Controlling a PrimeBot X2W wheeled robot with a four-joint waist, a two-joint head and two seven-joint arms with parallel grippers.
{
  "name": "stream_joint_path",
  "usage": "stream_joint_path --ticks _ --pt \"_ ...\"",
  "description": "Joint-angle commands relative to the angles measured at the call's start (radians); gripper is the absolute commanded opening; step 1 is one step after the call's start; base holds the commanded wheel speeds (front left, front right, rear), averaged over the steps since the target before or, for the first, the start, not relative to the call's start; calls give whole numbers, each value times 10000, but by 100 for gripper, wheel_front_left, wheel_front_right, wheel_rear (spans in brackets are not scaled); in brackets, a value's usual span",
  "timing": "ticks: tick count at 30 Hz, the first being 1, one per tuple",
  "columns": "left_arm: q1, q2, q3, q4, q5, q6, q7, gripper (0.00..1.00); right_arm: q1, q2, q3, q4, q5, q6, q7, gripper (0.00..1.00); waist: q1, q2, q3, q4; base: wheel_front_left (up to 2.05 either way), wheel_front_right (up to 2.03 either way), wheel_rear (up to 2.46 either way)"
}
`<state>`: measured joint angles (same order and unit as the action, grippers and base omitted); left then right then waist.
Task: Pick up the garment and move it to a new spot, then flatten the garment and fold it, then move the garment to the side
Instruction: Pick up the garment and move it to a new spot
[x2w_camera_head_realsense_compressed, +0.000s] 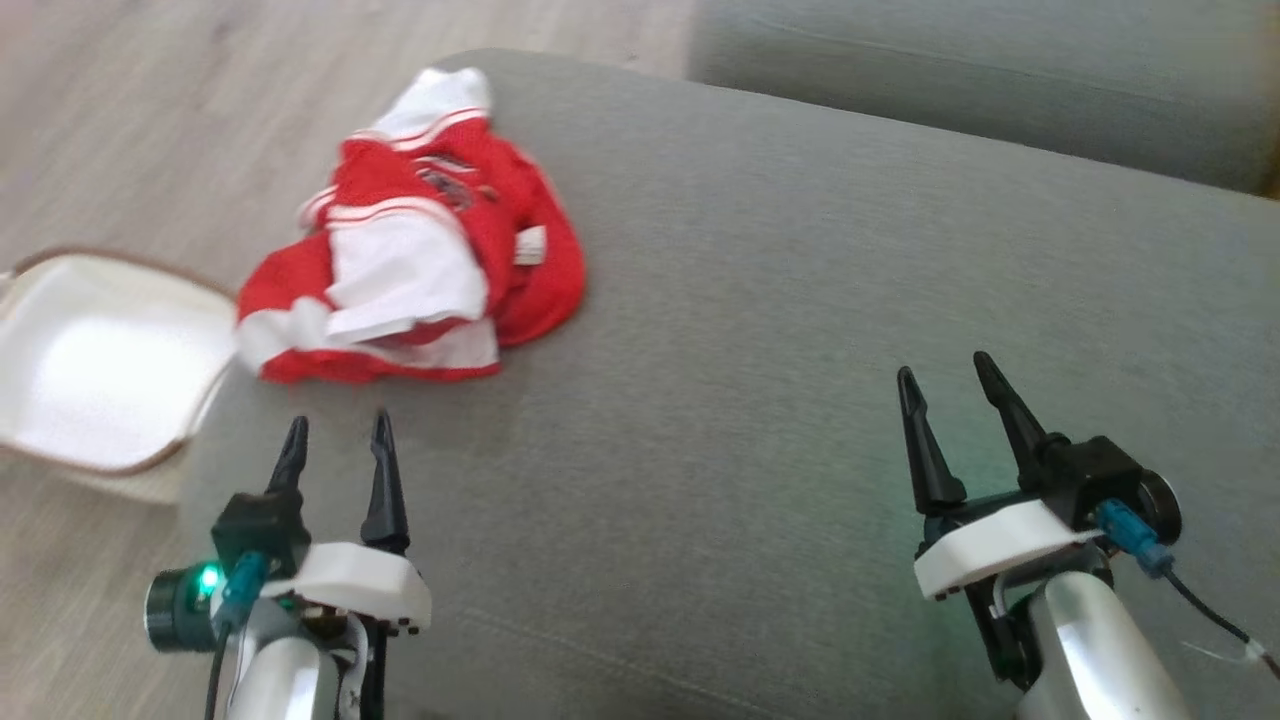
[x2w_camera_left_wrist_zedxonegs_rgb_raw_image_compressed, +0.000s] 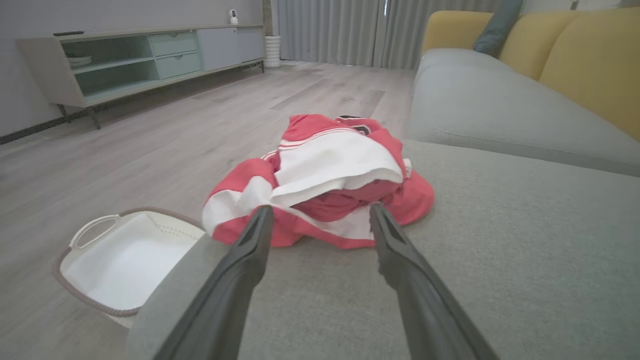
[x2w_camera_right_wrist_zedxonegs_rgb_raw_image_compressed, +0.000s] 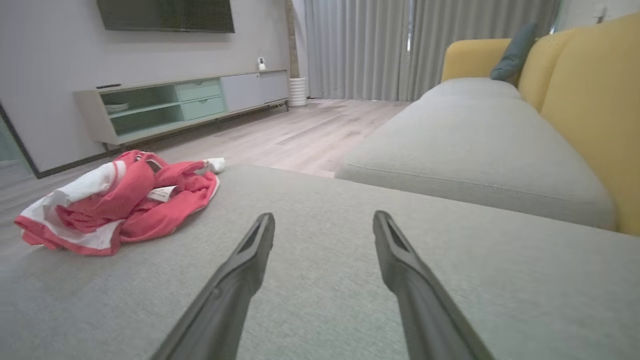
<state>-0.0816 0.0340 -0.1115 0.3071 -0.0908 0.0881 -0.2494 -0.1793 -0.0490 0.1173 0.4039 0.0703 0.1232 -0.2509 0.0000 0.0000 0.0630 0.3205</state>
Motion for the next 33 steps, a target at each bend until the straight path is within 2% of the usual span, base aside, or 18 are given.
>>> stream_joint_path --ticks 1,7,13,20,24,29,33 --pt "-308 163 415 -348 -23 40 -124 100 -399 -13 249 -247 26 75 -109 100 0 0 33 746 0 0 0" --pt "-171 162 806 -286 -11 73 -124 100 -431 -13 422 -188 27 75 -109 100 0 0 88 1567 0 0 0" --pt "-180 162 1323 -200 -95 -87 -124 100 -587 -13 657 -165 15 75 -109 100 0 0 324 1673 0 0 0" --pt "-972 194 2082 327 -156 -517 -124 100 -905 -24 907 -213 -212 75 -109 100 0 0 1002 1025 0 0 0" --pt "-1773 294 2354 759 -244 -936 -124 100 -1106 -149 1017 -334 -293 75 -109 100 0 0 1477 606 0 0 0" --pt "-3366 605 2657 1687 -489 -1640 -124 100 -1505 -433 1226 -726 -332 75 -109 100 0 0 2266 -4 0 0 0" --pt "-4041 892 2819 2109 -653 -1888 -124 100 -1704 -466 1351 -1001 -332 75 -109 100 0 0 2613 -392 0 0 0"
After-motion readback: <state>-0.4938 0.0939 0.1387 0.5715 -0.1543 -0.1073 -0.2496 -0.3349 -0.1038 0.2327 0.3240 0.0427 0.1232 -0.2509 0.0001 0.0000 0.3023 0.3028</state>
